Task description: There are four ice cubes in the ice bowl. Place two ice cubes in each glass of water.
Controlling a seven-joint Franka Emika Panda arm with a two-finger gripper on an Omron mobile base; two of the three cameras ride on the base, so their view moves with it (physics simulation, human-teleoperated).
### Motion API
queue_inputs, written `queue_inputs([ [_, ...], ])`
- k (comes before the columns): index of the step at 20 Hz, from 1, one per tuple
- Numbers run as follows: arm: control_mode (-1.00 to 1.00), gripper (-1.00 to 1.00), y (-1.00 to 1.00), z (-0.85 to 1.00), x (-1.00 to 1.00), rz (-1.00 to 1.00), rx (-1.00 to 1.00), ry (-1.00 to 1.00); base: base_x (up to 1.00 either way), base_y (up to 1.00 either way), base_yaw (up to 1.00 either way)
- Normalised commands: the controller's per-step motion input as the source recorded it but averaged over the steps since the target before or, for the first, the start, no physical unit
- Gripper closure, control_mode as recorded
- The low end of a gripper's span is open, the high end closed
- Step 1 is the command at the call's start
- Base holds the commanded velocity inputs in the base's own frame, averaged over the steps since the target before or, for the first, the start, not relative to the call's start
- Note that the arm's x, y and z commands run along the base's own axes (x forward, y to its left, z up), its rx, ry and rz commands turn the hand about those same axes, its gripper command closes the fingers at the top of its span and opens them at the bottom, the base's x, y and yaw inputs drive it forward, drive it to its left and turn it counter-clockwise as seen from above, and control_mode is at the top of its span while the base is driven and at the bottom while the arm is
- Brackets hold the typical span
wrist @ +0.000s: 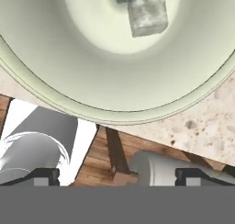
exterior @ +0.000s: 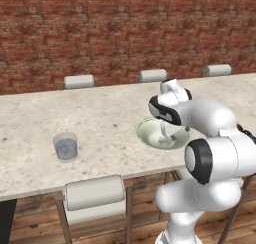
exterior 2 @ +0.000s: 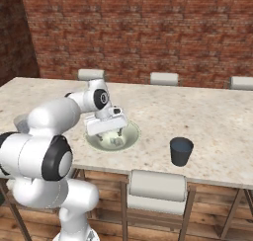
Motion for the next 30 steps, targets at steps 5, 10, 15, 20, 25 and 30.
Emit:
queue_inputs([
  [5,-1.00,-1.00,0.00,-0.32,0.10,0.19,0.06,0.05,0.00,0.00,0.00],
  [10,-1.00,-1.00,0.00,-0.24,0.23,0.17,0.13,0.01,0.00,0.00,0.00],
  [15,-1.00,-1.00,0.00,-0.23,0.34,0.14,0.14,0.02,0.00,0.00,0.00],
  [20,-1.00,-1.00,0.02,-0.19,0.35,0.05,0.07,0.06,0.00,0.00,0.00],
  [25,-1.00,-1.00,0.00,-0.14,0.34,0.00,0.04,0.09,0.00,0.00,0.00],
  [30,-1.00,-1.00,0.00,-0.16,0.25,0.00,0.03,0.05,0.00,0.00,0.00],
])
